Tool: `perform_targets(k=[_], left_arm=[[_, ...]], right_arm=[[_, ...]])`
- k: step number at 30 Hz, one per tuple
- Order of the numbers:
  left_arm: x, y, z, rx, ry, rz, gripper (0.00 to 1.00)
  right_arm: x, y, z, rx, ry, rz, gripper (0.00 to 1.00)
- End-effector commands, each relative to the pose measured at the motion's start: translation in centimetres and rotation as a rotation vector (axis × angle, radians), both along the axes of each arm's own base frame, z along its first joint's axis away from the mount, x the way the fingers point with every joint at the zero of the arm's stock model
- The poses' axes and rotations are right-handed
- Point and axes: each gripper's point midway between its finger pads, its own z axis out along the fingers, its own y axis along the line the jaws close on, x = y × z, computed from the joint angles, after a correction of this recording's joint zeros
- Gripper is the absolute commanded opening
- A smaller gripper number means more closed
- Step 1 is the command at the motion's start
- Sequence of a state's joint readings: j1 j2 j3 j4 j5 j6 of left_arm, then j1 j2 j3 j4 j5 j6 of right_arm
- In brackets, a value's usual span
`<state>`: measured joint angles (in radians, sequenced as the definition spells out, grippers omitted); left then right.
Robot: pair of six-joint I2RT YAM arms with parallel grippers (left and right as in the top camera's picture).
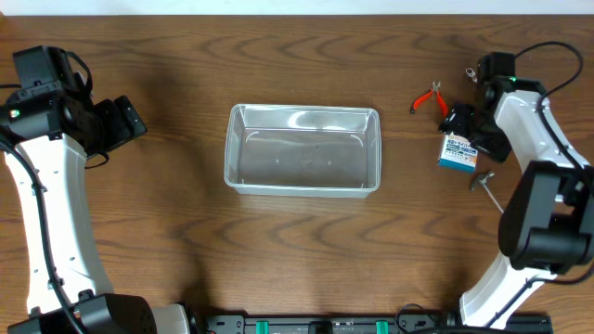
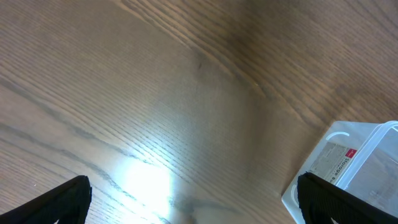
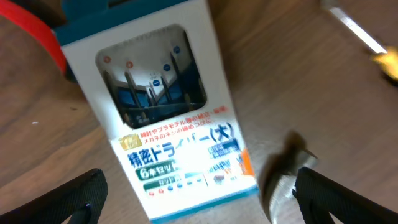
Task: Pack container
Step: 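Move the right gripper to the screwdriver box and grasp it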
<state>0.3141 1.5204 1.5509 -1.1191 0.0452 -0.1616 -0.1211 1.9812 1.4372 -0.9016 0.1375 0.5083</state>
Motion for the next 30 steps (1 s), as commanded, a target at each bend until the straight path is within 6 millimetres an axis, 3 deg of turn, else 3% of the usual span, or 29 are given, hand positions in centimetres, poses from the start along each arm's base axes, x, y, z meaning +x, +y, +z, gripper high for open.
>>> perform_targets(k=[1, 6, 14, 30], left_arm=[[0.0, 0.1, 0.2, -0.005, -0.003, 0.020, 0.98], [-0.2, 0.1, 0.1, -0.008, 0.006, 0.020, 0.98], [-0.5, 0.0, 0.0, -0.012, 0.019, 0.020, 0.98], [-0.6, 0.0, 0.0, -0.013, 0.020, 0.020, 0.98]], right_arm=[[0.1, 0.5, -2.2, 0.047, 0.039, 0.056, 0.99], [0.1, 0.4, -4.0, 0.053, 0.070, 0.092, 0.99], [1.5, -0.4, -5.0, 0.032, 0.040, 0.227, 0.99], [-1.1, -0.7, -6.2, 0.059, 0.121, 0.210, 0.99]])
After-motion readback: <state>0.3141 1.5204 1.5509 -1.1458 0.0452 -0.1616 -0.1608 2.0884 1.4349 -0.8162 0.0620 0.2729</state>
